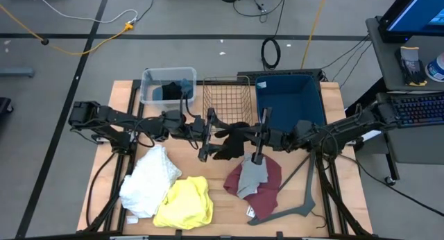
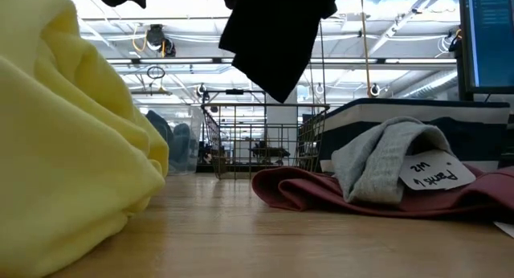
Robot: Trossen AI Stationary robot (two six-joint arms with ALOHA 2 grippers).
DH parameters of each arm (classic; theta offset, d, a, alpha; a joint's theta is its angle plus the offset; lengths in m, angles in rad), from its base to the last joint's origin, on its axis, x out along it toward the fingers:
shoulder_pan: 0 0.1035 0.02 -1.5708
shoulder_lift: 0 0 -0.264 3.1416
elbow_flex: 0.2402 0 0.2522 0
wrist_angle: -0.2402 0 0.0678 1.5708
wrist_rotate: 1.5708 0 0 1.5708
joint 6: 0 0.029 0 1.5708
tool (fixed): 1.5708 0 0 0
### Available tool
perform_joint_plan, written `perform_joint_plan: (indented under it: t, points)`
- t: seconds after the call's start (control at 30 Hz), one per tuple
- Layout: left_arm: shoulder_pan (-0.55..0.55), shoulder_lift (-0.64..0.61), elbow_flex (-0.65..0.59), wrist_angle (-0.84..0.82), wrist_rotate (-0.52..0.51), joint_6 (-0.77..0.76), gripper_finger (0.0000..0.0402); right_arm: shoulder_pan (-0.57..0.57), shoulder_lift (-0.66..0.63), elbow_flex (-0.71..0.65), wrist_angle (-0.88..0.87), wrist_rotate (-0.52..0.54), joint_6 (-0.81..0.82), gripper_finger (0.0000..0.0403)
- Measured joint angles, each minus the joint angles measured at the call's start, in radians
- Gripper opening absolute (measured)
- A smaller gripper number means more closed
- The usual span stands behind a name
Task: Pick & Place Cloths
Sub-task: Put the black short into the gold wire basket
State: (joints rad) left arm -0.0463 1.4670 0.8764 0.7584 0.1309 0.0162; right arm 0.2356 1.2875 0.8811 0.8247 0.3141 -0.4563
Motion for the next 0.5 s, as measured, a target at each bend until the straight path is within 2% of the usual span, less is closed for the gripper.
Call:
perform_joint_plan:
  t: [0.5]
  points:
    - [0.0, 0.0, 0.0, 0.0, -0.001, 0.034, 0.0322, -0.008, 0.024, 0.0, 0.04, -0.024, 0.024, 0.0]
